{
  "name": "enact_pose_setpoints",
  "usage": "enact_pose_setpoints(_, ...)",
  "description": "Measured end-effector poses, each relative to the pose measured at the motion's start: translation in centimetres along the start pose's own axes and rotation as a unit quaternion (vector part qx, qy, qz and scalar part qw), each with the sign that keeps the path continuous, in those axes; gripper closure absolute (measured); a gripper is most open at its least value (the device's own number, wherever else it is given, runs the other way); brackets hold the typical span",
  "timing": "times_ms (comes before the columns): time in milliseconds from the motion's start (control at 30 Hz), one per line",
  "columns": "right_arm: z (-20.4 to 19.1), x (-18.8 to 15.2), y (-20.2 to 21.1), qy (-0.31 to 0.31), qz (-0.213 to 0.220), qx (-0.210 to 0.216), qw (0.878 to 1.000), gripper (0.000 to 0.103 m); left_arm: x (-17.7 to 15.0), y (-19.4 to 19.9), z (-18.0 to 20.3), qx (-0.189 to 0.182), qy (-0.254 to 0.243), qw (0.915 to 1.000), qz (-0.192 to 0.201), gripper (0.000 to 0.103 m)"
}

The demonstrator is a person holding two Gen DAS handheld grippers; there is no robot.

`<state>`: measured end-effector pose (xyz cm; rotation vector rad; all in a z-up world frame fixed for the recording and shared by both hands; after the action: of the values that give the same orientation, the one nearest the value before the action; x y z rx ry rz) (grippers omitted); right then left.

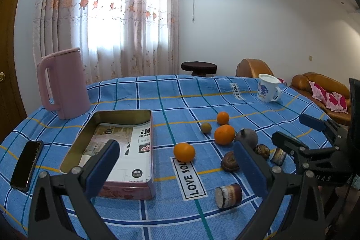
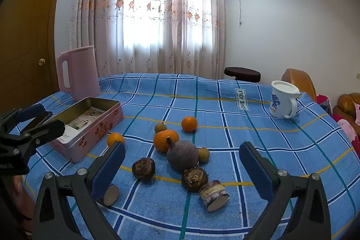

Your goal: Organize fruits

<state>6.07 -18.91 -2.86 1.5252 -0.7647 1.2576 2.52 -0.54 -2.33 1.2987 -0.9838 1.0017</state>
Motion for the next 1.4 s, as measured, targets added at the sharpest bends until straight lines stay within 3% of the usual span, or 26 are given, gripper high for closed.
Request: enact_pose_setpoints(1400, 0.7, -1.5, -0.1, -0.001, -0.012, -0.005, 1.0, 0.001, -0.7, -0.3, 0.9, -0.009, 0.001, 0.9999, -0.011, 0.0)
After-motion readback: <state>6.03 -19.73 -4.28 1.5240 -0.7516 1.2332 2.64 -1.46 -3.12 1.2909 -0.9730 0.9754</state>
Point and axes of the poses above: each gripper's, at about its wrist camera, not at the fingertips, and y roughly against the way its jaws point, z to its right, x to its top, the point moved 3 cm from there along -y, roughly the way its jaws point, and after that the axes turned 8 degrees about z, right-handed, at the moved point
